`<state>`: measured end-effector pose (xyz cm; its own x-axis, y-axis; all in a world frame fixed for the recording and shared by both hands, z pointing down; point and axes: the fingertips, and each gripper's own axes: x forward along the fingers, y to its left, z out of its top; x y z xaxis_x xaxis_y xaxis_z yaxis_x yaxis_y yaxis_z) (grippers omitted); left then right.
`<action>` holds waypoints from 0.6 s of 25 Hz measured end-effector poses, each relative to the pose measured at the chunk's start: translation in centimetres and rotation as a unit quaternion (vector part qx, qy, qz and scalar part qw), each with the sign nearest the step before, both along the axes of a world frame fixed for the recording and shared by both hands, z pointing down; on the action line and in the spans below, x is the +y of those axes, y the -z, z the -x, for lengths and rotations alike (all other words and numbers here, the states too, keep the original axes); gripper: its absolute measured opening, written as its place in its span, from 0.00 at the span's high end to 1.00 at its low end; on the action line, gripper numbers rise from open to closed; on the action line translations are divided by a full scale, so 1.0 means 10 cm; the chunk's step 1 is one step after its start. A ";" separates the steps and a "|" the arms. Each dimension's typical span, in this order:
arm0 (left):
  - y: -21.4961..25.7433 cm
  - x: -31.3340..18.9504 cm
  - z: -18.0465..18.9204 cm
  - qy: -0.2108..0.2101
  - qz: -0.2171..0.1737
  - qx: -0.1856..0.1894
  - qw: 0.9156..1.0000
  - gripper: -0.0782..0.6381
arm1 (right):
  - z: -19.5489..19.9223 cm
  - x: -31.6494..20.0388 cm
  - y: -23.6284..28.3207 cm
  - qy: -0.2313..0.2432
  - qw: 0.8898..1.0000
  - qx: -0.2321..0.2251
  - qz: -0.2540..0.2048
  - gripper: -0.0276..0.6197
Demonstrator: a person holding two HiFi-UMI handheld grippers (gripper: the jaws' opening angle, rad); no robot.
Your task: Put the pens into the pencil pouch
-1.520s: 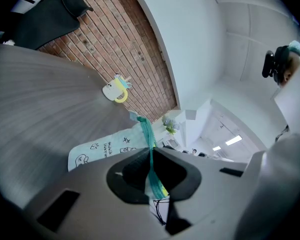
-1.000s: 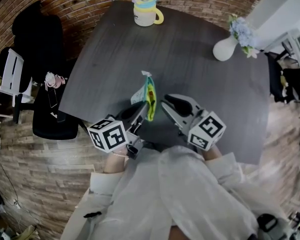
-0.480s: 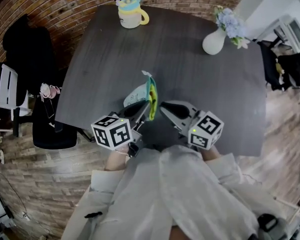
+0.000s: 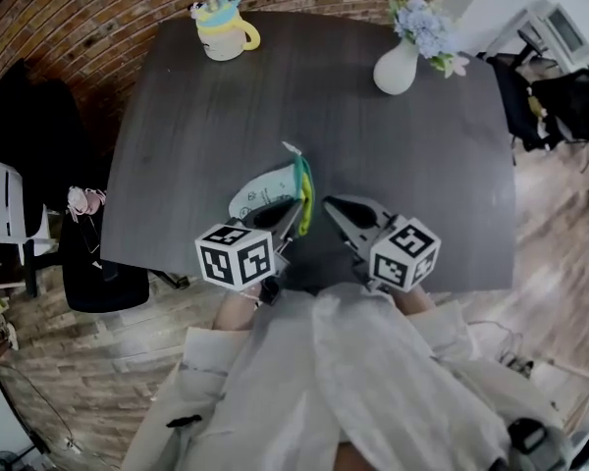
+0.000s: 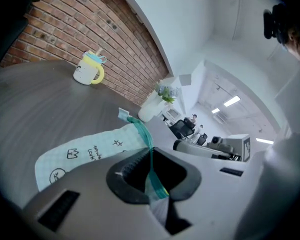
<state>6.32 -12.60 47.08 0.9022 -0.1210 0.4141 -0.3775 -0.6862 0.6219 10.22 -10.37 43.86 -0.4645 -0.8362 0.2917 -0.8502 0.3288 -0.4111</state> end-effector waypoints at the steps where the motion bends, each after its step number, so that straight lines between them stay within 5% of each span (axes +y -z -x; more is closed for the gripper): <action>1: -0.03 0.01 -0.04 -0.006 -0.007 -0.011 1.000 0.86 | -0.04 0.00 -0.03 -0.007 1.000 0.003 0.007 0.95; 7: -0.30 0.12 -0.26 -0.056 -0.041 -0.066 0.995 0.86 | -0.20 0.00 -0.20 -0.044 0.998 0.004 0.038 0.95; 15: -0.59 0.24 -0.33 -0.084 -0.028 -0.100 0.991 0.86 | -0.20 0.06 -0.33 -0.047 0.997 0.001 0.061 0.95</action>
